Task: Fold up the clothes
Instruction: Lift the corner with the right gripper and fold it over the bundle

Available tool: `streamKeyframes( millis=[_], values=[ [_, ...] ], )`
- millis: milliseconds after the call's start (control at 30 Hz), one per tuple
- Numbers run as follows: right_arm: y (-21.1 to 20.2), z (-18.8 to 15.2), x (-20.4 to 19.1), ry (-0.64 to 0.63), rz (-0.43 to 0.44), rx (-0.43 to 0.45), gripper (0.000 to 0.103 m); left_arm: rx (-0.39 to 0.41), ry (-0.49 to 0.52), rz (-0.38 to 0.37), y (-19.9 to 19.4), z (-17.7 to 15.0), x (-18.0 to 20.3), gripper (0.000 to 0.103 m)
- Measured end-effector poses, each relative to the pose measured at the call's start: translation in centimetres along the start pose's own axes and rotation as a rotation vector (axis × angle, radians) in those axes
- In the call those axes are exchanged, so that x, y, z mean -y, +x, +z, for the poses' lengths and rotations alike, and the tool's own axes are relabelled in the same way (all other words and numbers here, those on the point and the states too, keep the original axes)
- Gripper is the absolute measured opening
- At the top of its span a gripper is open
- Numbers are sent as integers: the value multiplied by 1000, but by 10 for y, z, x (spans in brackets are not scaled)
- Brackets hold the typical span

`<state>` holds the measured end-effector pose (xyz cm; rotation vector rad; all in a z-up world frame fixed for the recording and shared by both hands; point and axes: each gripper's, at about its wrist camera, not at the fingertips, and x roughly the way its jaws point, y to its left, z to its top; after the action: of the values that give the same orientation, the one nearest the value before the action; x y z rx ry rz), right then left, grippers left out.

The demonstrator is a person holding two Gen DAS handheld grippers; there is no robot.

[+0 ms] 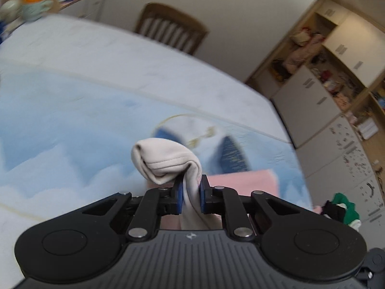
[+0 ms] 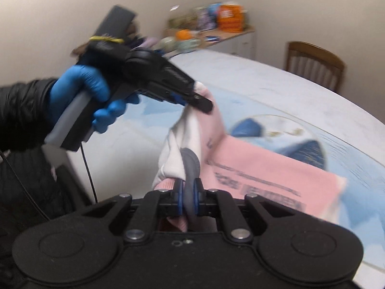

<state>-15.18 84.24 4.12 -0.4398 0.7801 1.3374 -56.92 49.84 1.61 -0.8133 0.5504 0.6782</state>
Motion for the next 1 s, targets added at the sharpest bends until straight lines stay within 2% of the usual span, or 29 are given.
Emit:
streamKeyframes(
  millis=[167,400,500,567,733,767,867,933,1000],
  values=[
    [-37,-25,51,101,-52,2,103,-49,115,-58,57,7,79,11],
    [-35,-74,126,242,-114,-53,103,-167,233,-85,160,-11,165,11],
    [-27,-101,159,327,-104,-85,103,-224,275,-69,198,-26,185,11],
    [-17,-114,168,341,-86,-105,103,-254,300,-45,215,-37,190,11],
    [0,-128,181,336,-29,-138,103,-265,389,-40,222,-47,195,14],
    [0,-127,181,321,-15,-145,103,-269,412,-58,218,-45,197,16],
    [-6,-120,181,248,1,-172,103,-286,454,-130,201,-36,201,32],
    [-16,-113,181,202,-11,-185,103,-272,489,-166,180,-29,199,60],
    [-27,-106,179,149,-49,-179,103,-260,534,-189,158,-26,194,64]
  ],
)
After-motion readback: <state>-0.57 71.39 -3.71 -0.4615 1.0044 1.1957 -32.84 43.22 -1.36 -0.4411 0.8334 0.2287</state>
